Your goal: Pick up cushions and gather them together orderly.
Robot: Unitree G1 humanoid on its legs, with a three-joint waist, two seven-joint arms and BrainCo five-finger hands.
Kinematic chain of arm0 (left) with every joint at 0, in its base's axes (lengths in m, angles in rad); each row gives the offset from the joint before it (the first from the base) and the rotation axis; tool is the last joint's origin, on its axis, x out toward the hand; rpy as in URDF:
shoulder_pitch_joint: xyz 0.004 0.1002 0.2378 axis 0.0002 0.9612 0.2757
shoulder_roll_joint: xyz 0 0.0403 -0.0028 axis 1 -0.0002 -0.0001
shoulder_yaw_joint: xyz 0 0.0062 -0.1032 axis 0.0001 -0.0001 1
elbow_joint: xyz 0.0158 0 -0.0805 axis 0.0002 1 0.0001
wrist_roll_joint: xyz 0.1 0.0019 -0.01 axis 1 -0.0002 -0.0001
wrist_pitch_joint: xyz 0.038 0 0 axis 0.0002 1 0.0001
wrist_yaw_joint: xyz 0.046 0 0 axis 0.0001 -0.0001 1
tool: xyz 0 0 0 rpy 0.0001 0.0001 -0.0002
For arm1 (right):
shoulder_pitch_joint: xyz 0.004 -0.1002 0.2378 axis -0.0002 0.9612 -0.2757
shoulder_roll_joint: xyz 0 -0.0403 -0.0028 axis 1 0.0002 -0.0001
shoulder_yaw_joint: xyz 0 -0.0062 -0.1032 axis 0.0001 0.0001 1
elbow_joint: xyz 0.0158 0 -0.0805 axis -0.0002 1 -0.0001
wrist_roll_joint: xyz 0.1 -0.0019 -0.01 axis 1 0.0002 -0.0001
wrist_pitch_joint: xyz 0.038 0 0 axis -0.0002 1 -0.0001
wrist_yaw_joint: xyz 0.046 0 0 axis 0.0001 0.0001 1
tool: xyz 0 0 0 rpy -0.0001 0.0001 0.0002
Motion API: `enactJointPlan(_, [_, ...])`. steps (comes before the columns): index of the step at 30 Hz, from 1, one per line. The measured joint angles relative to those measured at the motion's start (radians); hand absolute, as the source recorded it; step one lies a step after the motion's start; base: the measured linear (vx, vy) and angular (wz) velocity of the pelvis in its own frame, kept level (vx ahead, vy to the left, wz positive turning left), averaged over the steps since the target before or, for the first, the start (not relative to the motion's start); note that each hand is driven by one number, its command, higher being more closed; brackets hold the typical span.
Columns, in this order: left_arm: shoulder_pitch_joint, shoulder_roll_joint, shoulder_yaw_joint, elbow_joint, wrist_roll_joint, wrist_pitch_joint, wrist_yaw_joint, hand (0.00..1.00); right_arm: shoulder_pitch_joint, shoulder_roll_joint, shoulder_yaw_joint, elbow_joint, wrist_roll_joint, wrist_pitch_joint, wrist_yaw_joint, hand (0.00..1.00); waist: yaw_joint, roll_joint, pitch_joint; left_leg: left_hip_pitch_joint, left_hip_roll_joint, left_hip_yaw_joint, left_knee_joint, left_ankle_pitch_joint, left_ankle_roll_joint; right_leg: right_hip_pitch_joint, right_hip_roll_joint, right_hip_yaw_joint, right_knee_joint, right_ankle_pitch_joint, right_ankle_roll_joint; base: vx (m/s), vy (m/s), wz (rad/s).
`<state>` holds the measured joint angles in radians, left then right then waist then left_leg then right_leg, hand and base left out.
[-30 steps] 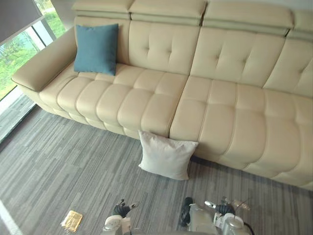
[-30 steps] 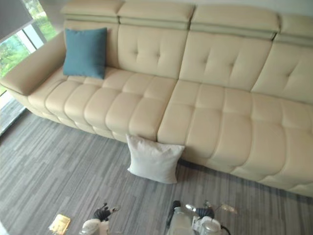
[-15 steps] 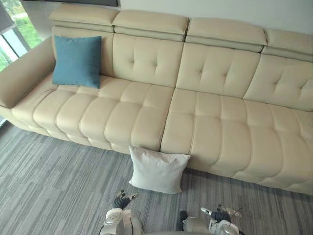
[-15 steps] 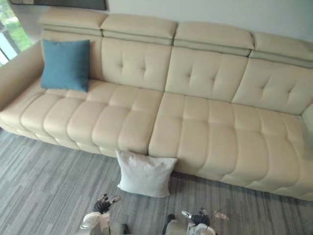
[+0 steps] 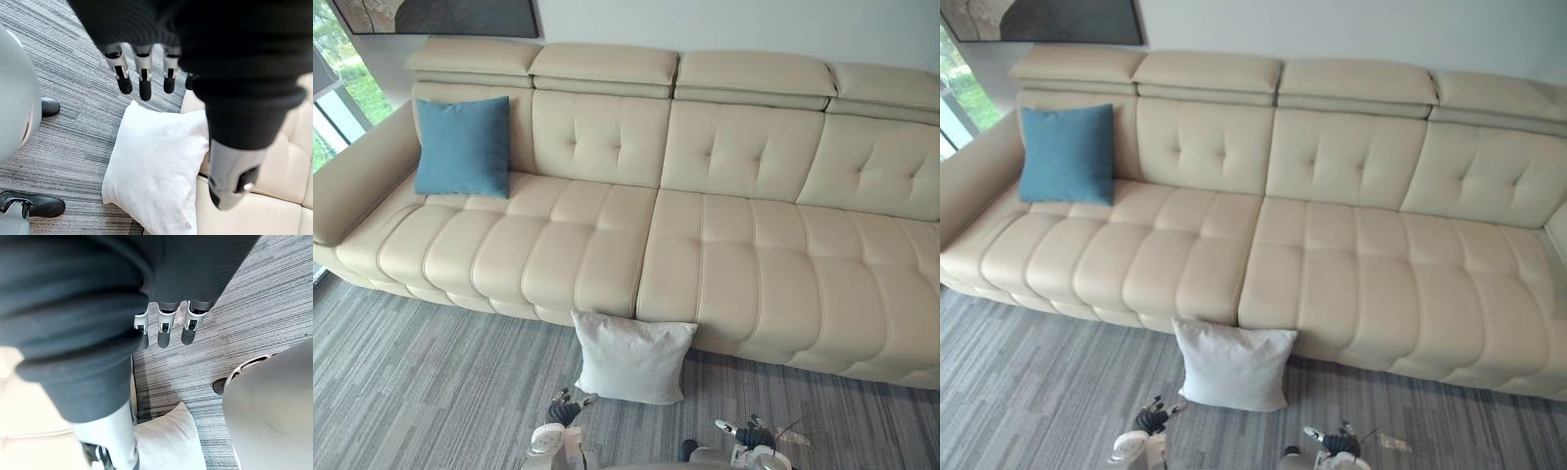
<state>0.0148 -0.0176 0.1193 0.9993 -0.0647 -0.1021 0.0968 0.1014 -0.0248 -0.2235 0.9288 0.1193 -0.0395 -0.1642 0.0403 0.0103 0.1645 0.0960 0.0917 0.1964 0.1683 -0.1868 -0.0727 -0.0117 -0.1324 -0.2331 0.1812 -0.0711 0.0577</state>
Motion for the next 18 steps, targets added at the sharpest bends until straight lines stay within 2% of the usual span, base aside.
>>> enactJointPlan(1, [-0.004, 0.004, 0.001, -0.01, -0.006, 0.0, 0.006, 0.0, -0.005, -0.004, 0.002, 0.0, 0.0, 0.0, -0.004, 0.0, 0.006, -0.006, 0.012, -0.018, -0.002, 0.001, 0.014, 0.0, 0.0, -0.033, -0.011, 0.001, 0.048, -0.018, -0.004, -0.15, -0.07, 0.06])
enactJointPlan(2, [-0.023, 0.016, 0.001, -0.019, -0.021, 0.0, 0.016, 0.0, -0.026, -0.003, 0.014, -0.002, 0.004, -0.001, -0.009, 0.0, 0.009, -0.028, 0.028, -0.065, -0.008, -0.003, 0.056, -0.009, -0.002, -0.089, -0.03, 0.0, 0.116, -0.049, -0.003, -0.21, -0.106, 0.27])
enactJointPlan(3, [-0.057, 0.03, 0.0, -0.033, -0.049, 0.0, 0.037, 0.0, -0.058, -0.01, 0.036, -0.016, 0.017, -0.003, -0.017, 0.0, 0.008, -0.043, 0.071, -0.173, -0.005, -0.024, 0.175, -0.043, -0.005, -0.185, -0.048, -0.006, 0.214, -0.083, -0.015, -0.19, -0.095, 0.28])
enactJointPlan(4, [-0.067, 0.033, 0.0, -0.04, -0.056, 0.0, 0.039, 0.0, -0.069, -0.014, 0.038, -0.02, 0.02, -0.003, -0.018, 0.0, 0.008, -0.042, 0.087, -0.201, 0.0, -0.026, 0.206, -0.053, -0.006, -0.207, -0.049, -0.007, 0.236, -0.088, -0.016, -0.23, -0.09, 0.17])
enactJointPlan(6, [-0.114, 0.053, -0.002, -0.069, -0.081, -0.001, 0.068, 0.0, -0.128, -0.028, 0.041, -0.063, 0.04, -0.003, -0.042, 0.0, 0.013, -0.038, 0.158, -0.32, 0.023, -0.035, 0.335, -0.09, -0.006, -0.308, -0.052, -0.008, 0.324, -0.108, -0.028, -0.25, -0.065, -0.03])
enactJointPlan(9, [-0.227, 0.121, -0.032, -0.131, -0.115, -0.004, 0.108, 0.0, -0.24, -0.074, 0.051, -0.168, 0.059, -0.011, -0.078, 0.0, 0.01, -0.045, 0.25, -0.492, 0.047, -0.049, 0.477, -0.123, -0.005, -0.467, -0.057, -0.003, 0.434, -0.127, -0.034, -0.21, -0.05, -0.03])
enactJointPlan(12, [-0.334, 0.168, -0.031, -0.157, -0.123, -0.016, 0.141, 0.0, -0.342, -0.112, 0.068, -0.196, 0.079, -0.021, -0.109, 0.0, 0.007, -0.054, 0.289, -0.605, 0.063, -0.054, 0.545, -0.131, 0.001, -0.573, -0.057, -0.004, 0.481, -0.121, -0.045, -0.18, -0.044, -0.08])
enactJointPlan(15, [-0.533, 0.23, -0.029, -0.168, -0.134, -0.02, 0.167, 0.0, -0.52, -0.147, 0.07, -0.242, 0.08, -0.026, -0.147, 0.0, -0.009, -0.059, 0.37, -0.763, 0.076, -0.074, 0.63, -0.132, 0.003, -0.718, -0.064, -0.003, 0.548, -0.116, -0.057, -0.11, -0.025, 0.03])
enactJointPlan(18, [-0.664, 0.264, -0.023, -0.167, -0.133, -0.02, 0.184, 0.0, -0.664, -0.159, 0.071, -0.24, 0.096, -0.029, -0.171, 0.0, -0.024, -0.055, 0.406, -0.893, 0.078, -0.092, 0.693, -0.134, 0.009, -0.837, -0.073, -0.003, 0.6, -0.118, -0.061, -0.1, -0.008, 0.05])
